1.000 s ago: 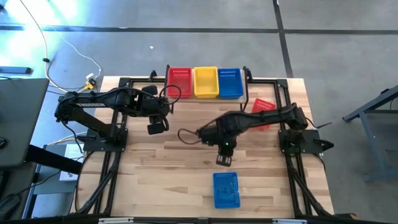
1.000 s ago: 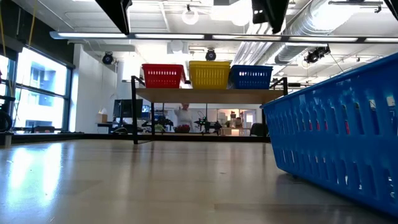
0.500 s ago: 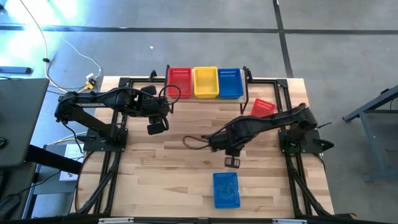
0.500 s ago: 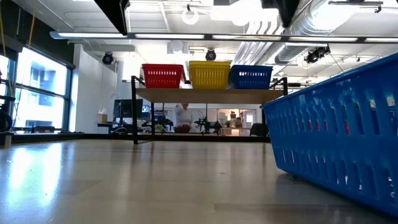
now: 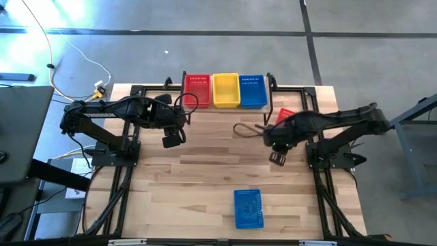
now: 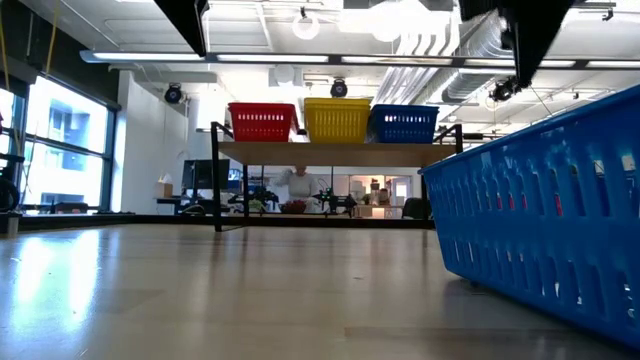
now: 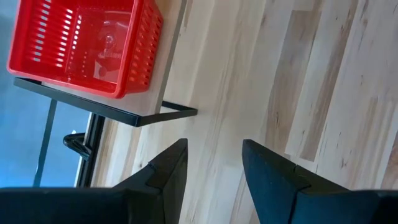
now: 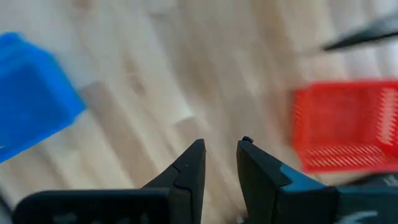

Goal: Stack baskets on shelf by color
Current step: Stack the red bin on top of the red bin on the shelf

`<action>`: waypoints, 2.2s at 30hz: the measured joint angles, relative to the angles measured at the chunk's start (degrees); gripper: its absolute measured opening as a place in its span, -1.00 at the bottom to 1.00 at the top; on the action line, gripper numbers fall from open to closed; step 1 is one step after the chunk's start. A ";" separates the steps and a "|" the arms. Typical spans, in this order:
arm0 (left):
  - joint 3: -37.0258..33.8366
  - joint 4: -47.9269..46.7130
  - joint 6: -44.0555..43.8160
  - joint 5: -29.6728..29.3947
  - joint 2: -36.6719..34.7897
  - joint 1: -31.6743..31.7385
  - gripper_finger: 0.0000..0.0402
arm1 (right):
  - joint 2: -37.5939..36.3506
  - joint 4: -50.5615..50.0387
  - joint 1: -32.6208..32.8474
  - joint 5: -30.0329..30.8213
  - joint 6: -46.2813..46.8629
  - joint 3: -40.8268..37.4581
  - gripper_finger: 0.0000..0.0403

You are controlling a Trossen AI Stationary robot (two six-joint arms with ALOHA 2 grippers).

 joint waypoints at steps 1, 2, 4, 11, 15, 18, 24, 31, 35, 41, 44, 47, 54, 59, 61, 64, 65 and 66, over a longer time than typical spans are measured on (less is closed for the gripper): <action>0.00 0.00 0.00 0.00 0.00 0.00 -0.29 | -1.19 -0.14 -1.11 0.70 0.32 -1.57 -0.61; 0.00 0.02 0.00 0.00 0.00 0.00 -0.29 | -2.32 -0.02 -2.35 0.86 0.56 -3.06 -0.61; 0.00 0.04 0.01 0.00 0.00 0.00 -0.29 | -4.22 0.12 -4.64 0.80 0.58 -5.93 -0.61; 0.00 0.02 0.42 0.39 0.00 0.00 -0.29 | -6.01 2.24 -11.52 0.55 -0.55 -12.79 -0.57; 0.00 0.02 0.25 0.44 0.00 0.00 -0.29 | -6.00 6.04 -14.16 -1.48 -2.56 -15.43 -0.45; 0.00 0.02 -0.31 0.44 0.00 0.00 -0.29 | -5.99 7.87 -15.56 -1.19 -4.41 -16.97 -0.36; 0.00 0.04 -0.48 0.44 0.00 0.00 -0.29 | -5.96 9.24 -17.49 1.63 -6.80 -21.20 -0.31; 0.00 0.06 -1.02 0.44 0.00 0.00 -0.29 | -5.80 11.48 -18.50 4.62 -7.87 -24.73 -0.31; 0.00 0.06 -1.97 0.44 0.00 0.00 -0.29 | -5.50 12.24 -18.45 4.35 -8.35 -25.35 -0.31; 0.00 0.09 -2.01 0.44 0.00 0.00 -0.29 | -5.40 13.36 -18.36 3.56 -10.08 -25.35 -0.31; 0.00 0.10 -2.16 0.44 0.00 0.00 -0.29 | -5.40 13.36 -18.30 4.00 -12.34 -25.35 -0.31; 0.00 0.23 -2.19 0.42 0.00 0.00 -0.29 | -4.95 13.61 -18.42 4.01 -14.93 -25.35 -0.31; 0.00 1.73 -1.97 -0.26 0.00 -0.02 -0.29 | 0.92 13.64 -18.43 3.82 -18.11 -25.33 -0.31; 0.00 2.60 -1.97 -0.35 0.00 0.00 -0.29 | 5.92 13.53 -18.43 3.85 -16.63 -25.33 -0.31; 0.00 2.60 -1.99 -0.42 0.00 -0.01 -0.29 | 7.57 13.51 -18.43 3.95 -16.48 -25.33 -0.31; 0.00 2.60 -1.99 -0.46 0.00 0.00 -0.29 | 9.58 13.51 -18.43 4.70 -16.40 -25.33 -0.31; 0.00 2.60 -1.99 -0.46 0.00 0.00 -0.29 | 10.15 13.49 -18.43 4.84 -16.40 -25.33 -0.33; 0.00 2.60 -1.98 -0.46 0.00 0.00 -0.29 | 10.73 13.44 -18.43 4.86 -16.41 -25.33 -0.35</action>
